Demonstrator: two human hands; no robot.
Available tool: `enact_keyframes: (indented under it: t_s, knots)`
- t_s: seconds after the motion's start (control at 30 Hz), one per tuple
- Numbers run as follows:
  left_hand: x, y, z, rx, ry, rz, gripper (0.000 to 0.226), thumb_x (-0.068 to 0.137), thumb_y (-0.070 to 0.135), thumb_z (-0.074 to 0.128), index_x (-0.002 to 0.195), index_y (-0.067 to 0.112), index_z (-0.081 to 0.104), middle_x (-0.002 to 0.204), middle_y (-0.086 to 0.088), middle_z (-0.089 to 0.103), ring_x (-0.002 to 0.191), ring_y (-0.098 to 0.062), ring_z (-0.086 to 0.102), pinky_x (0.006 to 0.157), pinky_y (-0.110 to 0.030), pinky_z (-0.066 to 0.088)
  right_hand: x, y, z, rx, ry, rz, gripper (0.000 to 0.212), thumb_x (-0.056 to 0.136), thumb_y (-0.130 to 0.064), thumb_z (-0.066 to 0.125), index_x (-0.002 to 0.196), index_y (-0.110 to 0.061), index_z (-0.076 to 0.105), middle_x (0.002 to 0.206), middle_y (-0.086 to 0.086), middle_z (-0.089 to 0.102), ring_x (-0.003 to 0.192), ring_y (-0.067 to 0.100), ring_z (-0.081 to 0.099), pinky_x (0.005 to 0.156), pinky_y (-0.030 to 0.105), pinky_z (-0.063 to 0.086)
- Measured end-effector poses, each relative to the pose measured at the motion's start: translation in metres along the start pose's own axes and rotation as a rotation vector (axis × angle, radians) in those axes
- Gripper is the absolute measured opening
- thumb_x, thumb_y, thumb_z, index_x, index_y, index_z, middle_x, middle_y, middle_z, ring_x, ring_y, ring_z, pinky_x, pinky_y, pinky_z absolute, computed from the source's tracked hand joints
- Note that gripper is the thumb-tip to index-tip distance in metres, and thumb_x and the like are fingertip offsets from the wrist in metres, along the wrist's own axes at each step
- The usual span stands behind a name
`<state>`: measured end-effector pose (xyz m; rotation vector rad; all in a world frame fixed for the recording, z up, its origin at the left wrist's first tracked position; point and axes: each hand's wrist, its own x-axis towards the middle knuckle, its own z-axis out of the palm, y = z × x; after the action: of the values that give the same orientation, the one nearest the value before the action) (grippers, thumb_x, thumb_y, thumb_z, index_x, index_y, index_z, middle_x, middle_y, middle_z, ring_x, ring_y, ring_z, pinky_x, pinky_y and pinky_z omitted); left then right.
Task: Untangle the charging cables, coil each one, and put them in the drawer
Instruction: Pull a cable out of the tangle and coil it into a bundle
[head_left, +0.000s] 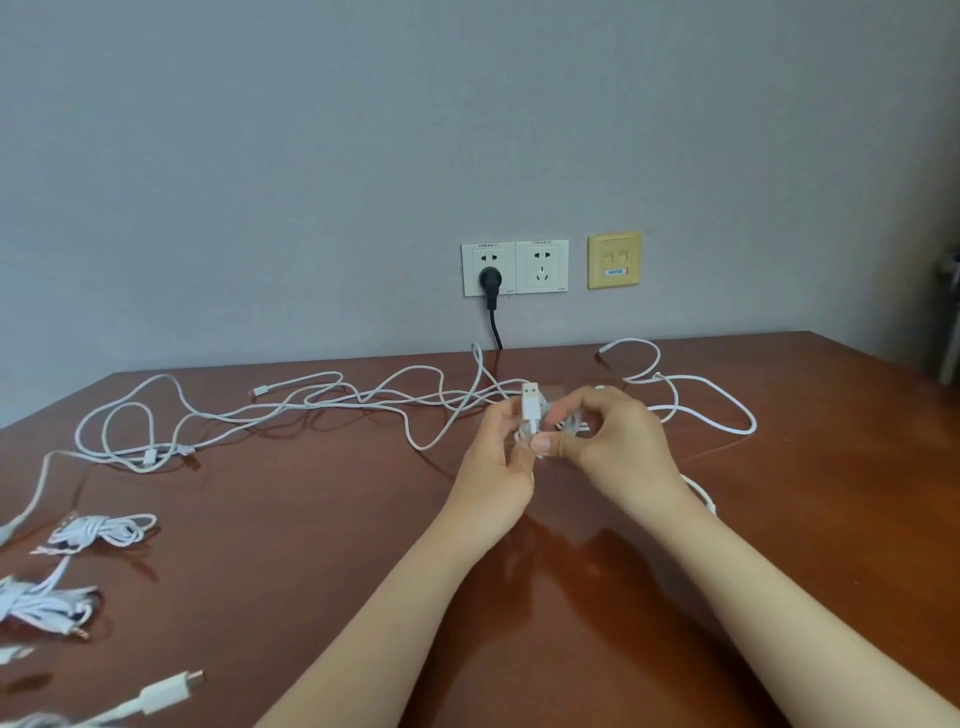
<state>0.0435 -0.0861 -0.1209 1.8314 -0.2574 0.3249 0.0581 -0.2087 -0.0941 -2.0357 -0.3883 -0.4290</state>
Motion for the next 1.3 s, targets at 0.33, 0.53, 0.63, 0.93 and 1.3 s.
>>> enact_keyframes:
  t_s: [0.33,0.53,0.63,0.93,1.3]
  knots:
    - [0.001,0.013,-0.001,-0.289,0.112,-0.254,0.032,0.095,0.000,0.046,0.091,0.027,0.063,0.099,-0.002,0.068,0.099,-0.023,0.062,0.084,-0.043,0.049,-0.005,0.000,0.015,0.185,-0.031,0.052,0.016,0.080,-0.014,0.071,0.066,-0.021,0.069,0.066,0.025,0.055,0.060,0.012,0.044,0.053,0.014,0.032]
    - [-0.001,0.015,-0.001,-0.346,0.099,-0.306,0.039,0.089,-0.014,0.041,0.082,0.017,0.064,0.089,-0.005,0.069,0.102,-0.028,0.064,0.098,-0.046,0.047,-0.007,0.001,0.017,0.190,-0.001,0.044,0.017,0.077,-0.020,0.075,0.066,-0.008,0.069,0.052,0.000,0.055,0.049,0.003,0.045,0.049,0.009,0.035]
    - [0.001,0.014,-0.002,-0.334,0.091,-0.351,0.039,0.087,-0.015,0.040,0.081,0.015,0.063,0.087,-0.006,0.069,0.094,-0.026,0.065,0.095,-0.046,0.049,-0.007,0.003,0.018,0.180,0.003,0.041,0.017,0.077,-0.021,0.075,0.064,-0.012,0.069,0.048,-0.006,0.051,0.046,0.002,0.044,0.048,0.009,0.033]
    - [0.006,0.010,-0.004,-0.515,0.096,-0.469,0.046,0.074,-0.026,0.023,0.077,0.007,0.055,0.082,-0.013,0.063,0.071,-0.026,0.060,0.064,-0.037,0.053,-0.012,0.003,0.028,0.120,-0.032,0.025,0.015,0.079,-0.023,0.072,0.065,-0.026,0.068,0.049,-0.002,0.043,0.049,0.008,0.046,0.056,0.017,0.039]
    - [0.003,0.008,-0.002,-0.547,0.117,-0.448,0.037,0.080,-0.025,0.037,0.097,0.003,0.053,0.074,-0.012,0.059,0.037,-0.013,0.049,0.054,-0.029,0.051,-0.010,-0.002,0.030,0.372,-0.006,0.303,0.033,0.082,-0.023,0.070,0.058,-0.009,0.052,0.043,0.008,0.056,0.038,0.015,0.053,0.046,0.024,0.049]
